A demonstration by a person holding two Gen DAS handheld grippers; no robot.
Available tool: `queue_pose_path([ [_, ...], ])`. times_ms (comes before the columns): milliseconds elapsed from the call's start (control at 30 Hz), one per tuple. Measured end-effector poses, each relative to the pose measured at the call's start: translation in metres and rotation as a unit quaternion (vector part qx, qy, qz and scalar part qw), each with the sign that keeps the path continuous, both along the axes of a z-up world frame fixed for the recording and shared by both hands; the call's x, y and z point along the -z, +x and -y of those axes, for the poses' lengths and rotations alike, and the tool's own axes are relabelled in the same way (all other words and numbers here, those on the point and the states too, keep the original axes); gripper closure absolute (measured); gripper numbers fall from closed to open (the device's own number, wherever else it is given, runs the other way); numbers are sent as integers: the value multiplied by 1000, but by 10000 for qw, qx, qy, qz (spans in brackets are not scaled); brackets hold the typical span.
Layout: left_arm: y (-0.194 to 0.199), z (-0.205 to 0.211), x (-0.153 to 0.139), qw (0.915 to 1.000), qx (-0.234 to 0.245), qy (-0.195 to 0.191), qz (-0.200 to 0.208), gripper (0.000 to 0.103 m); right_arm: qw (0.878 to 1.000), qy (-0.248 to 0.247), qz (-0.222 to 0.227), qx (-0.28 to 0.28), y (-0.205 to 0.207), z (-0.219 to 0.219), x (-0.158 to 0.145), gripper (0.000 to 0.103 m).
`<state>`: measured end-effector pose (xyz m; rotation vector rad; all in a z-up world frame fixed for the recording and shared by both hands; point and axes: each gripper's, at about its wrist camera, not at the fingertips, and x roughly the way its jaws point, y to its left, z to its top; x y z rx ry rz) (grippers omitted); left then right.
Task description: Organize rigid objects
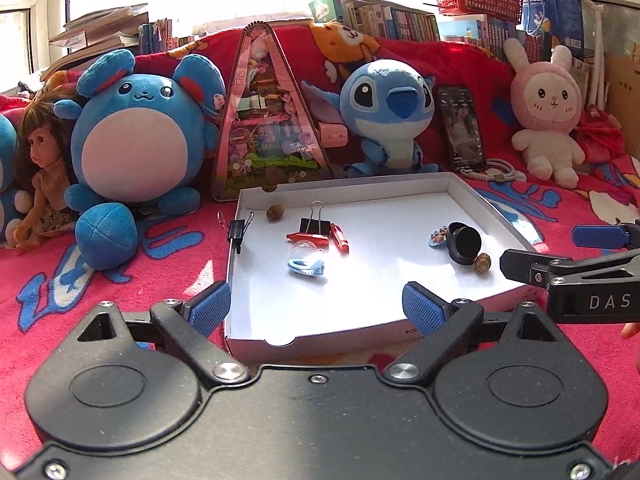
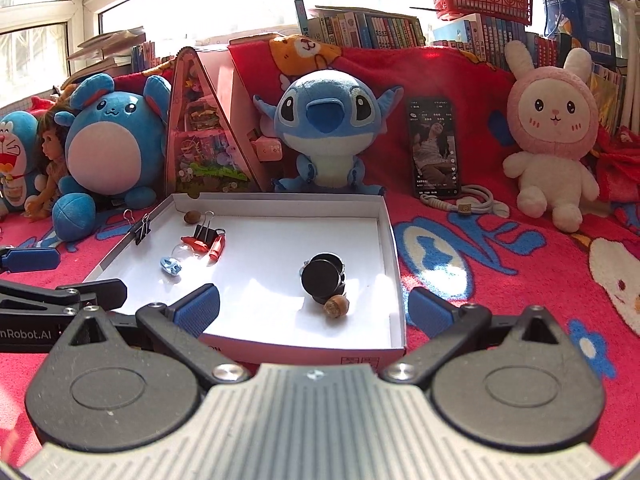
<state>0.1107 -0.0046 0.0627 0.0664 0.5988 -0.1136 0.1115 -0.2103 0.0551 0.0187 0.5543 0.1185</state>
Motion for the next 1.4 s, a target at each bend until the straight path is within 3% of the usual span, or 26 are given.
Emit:
queue_pose_path([
  [467, -22, -3, 30, 9998, -105, 48, -170, 11, 9998, -1, -177, 17, -21, -1, 30, 0],
  [1033, -7, -3, 65, 9975, -351, -42, -612, 11, 9989, -176, -421, 46, -13, -13, 57, 0],
  [1400, 0, -3, 69, 9975, -442, -91, -552, 8, 9981, -191, -562, 171, -4, -14, 68, 0],
])
